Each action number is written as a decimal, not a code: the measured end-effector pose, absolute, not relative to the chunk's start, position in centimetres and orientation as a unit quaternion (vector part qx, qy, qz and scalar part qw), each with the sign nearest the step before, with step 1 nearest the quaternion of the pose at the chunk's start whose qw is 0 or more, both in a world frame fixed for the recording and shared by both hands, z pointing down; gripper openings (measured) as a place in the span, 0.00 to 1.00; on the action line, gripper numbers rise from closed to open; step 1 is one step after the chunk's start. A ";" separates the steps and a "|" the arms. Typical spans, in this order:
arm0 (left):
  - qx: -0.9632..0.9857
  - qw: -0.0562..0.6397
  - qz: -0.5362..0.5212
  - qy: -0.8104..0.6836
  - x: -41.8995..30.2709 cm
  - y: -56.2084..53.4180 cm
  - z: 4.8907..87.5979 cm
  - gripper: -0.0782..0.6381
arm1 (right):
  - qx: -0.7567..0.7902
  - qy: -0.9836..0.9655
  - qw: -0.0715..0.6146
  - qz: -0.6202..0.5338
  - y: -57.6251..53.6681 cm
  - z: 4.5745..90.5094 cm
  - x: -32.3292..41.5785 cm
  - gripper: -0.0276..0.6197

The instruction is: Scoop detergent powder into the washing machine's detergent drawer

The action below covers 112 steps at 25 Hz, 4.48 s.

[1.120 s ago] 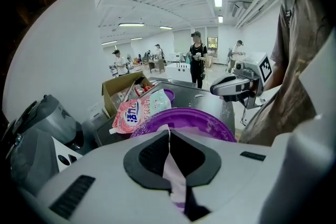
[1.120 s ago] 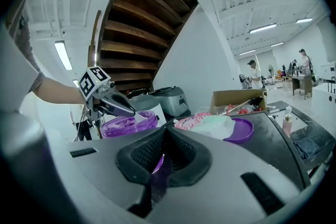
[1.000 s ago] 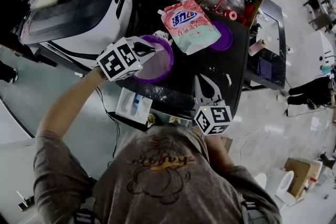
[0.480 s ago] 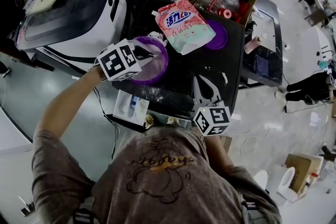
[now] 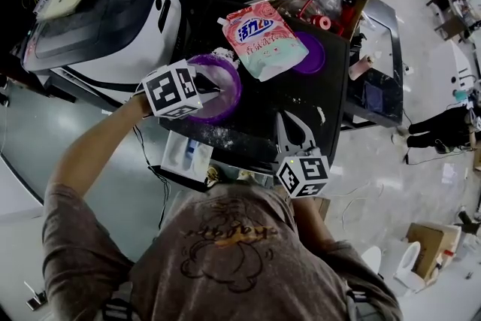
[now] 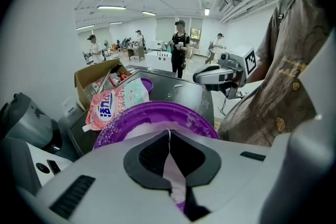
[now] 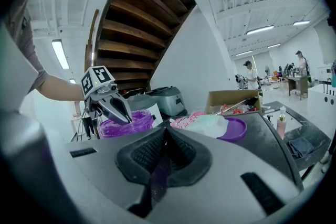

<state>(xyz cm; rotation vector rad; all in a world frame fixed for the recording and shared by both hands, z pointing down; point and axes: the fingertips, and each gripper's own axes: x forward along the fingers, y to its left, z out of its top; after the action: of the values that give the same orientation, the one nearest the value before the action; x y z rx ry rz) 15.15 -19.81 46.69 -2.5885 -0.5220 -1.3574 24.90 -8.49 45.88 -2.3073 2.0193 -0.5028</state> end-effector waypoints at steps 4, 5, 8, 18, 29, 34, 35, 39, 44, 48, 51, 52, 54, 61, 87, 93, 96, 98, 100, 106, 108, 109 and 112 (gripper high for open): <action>-0.862 0.081 -0.464 -0.190 14.8 -19.3 46.7 0.14 | -0.742 0.651 0.015 -0.161 -8.5 45.8 24.8 0.05; -0.860 0.079 -0.466 -0.193 14.7 -19.1 46.8 0.14 | -0.741 0.651 0.015 -0.161 -8.4 45.8 24.8 0.05; -0.856 0.071 -0.469 -0.204 14.5 -18.8 46.7 0.14 | -0.741 0.651 0.014 -0.162 -8.5 45.7 24.9 0.05; -0.847 0.044 -0.479 -0.226 13.7 -18.0 46.3 0.14 | -0.739 0.654 0.012 -0.162 -8.5 45.6 24.7 0.05; -0.845 -0.004 -0.476 -0.243 12.7 -17.4 45.1 0.14 | -0.737 0.655 0.012 -0.164 -8.5 45.7 24.3 0.05; -0.847 -0.031 -0.471 -0.243 12.1 -17.2 44.6 0.14 | -0.735 0.657 0.012 -0.165 -8.7 45.9 24.2 0.05; -0.848 -0.036 -0.469 -0.243 12.0 -17.2 44.5 0.14 | -0.734 0.658 0.012 -0.165 -8.7 45.9 24.2 0.05; -0.852 -0.061 -0.461 -0.240 11.7 -17.0 43.9 0.14 | -0.732 0.661 0.011 -0.166 -8.8 46.0 24.0 0.05; -0.863 -0.108 -0.442 -0.222 11.3 -17.6 43.2 0.14 | -0.727 0.667 0.012 -0.164 -9.3 45.7 23.7 0.05; -0.872 -0.155 -0.418 -0.203 11.1 -18.1 42.7 0.14 | -0.724 0.670 0.013 -0.164 -9.6 45.6 23.4 0.05; -0.877 -0.189 -0.399 -0.189 10.8 -18.5 42.4 0.14 | -0.721 0.673 0.014 -0.164 -10.0 45.6 23.3 0.05; -0.879 -0.201 -0.392 -0.184 10.8 -18.7 42.3 0.14 | -0.721 0.674 0.014 -0.163 -10.1 45.5 23.3 0.05; -0.883 -0.223 -0.375 -0.174 10.7 -19.1 42.1 0.14 | -0.719 0.676 0.013 -0.161 -10.3 45.5 23.2 0.05; -0.896 -0.285 -0.313 -0.136 10.4 -20.5 40.9 0.14 | -0.712 0.684 0.011 -0.159 -10.8 45.2 22.6 0.05; -0.890 -0.441 -0.114 -0.002 5.7 -24.6 38.1 0.14 | -0.681 0.717 -0.003 -0.149 -12.3 44.6 19.4 0.05; -0.875 -0.479 -0.069 0.020 3.4 -23.6 37.4 0.14 | -0.668 0.729 -0.005 -0.150 -12.4 44.6 18.0 0.05; -0.875 -0.480 -0.057 0.030 2.2 -23.3 37.2 0.14 | -0.658 0.738 -0.007 -0.149 -12.5 44.7 17.1 0.05; -0.874 -0.481 -0.052 0.039 1.2 -23.0 37.1 0.14 | -0.650 0.745 -0.008 -0.150 -12.6 44.7 16.3 0.05; -0.873 -0.483 -0.046 0.048 0.3 -22.8 37.0 0.14 | -0.641 0.753 -0.009 -0.150 -12.7 44.7 15.4 0.05; -0.869 -0.489 -0.026 0.072 -2.5 -22.1 36.9 0.14 | -0.617 0.772 -0.012 -0.153 -12.8 44.6 13.0 0.05; -0.869 -0.488 -0.023 0.081 -3.4 -21.9 36.9 0.14 | -0.609 0.778 -0.013 -0.153 -12.8 44.4 12.3 0.05; -0.868 -0.488 -0.021 0.085 -3.9 -21.8 36.9 0.14 | -0.606 0.781 -0.014 -0.153 -12.9 44.3 12.0 0.05; -0.867 -0.488 -0.016 0.097 -5.1 -21.5 37.2 0.14 | -0.596 0.788 -0.016 -0.154 -13.0 44.3 11.1 0.05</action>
<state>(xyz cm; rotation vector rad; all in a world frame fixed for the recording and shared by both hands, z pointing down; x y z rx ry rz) -5.09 -21.52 37.20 -4.1343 0.4645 -0.0751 11.06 -13.00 44.28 -1.8924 2.4992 -0.4889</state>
